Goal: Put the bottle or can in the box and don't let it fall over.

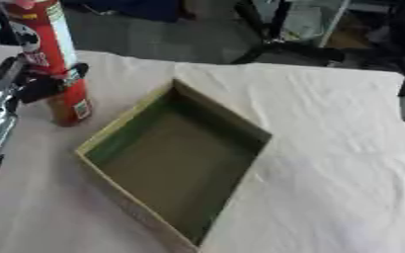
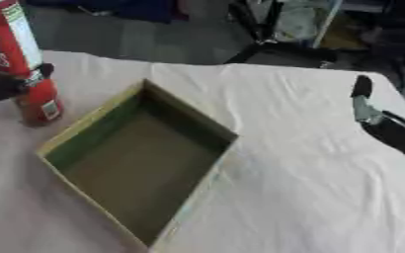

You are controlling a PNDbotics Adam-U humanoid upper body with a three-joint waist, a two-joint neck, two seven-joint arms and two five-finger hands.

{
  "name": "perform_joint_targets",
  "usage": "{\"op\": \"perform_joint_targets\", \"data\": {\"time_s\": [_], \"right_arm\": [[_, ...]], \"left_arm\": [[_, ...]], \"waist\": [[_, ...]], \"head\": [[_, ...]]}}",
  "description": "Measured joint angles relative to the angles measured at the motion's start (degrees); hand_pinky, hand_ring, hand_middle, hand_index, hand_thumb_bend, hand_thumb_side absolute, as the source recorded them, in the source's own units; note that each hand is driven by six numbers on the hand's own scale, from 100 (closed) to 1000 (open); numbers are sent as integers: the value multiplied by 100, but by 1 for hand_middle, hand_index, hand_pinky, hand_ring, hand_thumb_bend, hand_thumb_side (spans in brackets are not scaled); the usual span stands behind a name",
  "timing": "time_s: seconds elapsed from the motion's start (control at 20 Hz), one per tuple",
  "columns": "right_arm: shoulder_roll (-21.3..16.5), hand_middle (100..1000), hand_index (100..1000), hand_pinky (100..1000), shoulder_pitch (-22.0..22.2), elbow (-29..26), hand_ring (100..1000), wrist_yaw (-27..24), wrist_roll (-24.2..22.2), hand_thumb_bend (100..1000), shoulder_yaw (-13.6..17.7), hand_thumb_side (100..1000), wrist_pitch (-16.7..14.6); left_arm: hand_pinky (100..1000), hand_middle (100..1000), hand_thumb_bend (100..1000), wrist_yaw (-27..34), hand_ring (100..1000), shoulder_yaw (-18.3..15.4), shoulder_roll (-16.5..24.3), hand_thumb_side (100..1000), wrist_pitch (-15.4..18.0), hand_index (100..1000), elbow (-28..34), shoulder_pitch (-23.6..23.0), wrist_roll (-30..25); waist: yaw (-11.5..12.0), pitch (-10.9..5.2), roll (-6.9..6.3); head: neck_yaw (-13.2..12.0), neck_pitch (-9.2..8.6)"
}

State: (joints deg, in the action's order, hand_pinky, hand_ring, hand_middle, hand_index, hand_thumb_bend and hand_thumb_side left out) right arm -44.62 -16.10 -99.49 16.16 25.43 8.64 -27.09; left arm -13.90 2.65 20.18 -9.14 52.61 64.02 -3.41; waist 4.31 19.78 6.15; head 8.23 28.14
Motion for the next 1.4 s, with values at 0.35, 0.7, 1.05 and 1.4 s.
{"op": "perform_joint_targets", "data": {"time_s": [0.35, 0.7, 1.05, 1.4], "right_arm": [[112, 907, 852, 917, 506, -528, 844, -692, -138, 100, 252, 531, 400], [343, 907, 856, 922, 1303, -1308, 846, -1345, -90, 100, 637, 546, 835], [519, 902, 852, 921, 2019, -1378, 842, -1871, -73, 100, 1087, 548, 479], [719, 896, 848, 921, 2595, -1401, 841, -1846, 20, 100, 1338, 553, 241]], "left_arm": [[978, 605, 100, 308, 926, 36, 95, 437, -50, 358, 228, 0, -91], [970, 589, 100, 680, 914, 179, 225, 422, -237, 338, 753, -3, -197], [964, 579, 100, 1130, 907, 368, 249, 451, -492, 323, 1397, -55, -371], [960, 575, 100, 1692, 900, 695, 183, 448, -660, 322, 2278, -259, -592]], "waist": [[10, -103, -37], [11, -218, -80], [23, -393, -167], [142, -617, -328]], "head": [[38, 149], [46, 279], [81, 460], [172, 801]]}}
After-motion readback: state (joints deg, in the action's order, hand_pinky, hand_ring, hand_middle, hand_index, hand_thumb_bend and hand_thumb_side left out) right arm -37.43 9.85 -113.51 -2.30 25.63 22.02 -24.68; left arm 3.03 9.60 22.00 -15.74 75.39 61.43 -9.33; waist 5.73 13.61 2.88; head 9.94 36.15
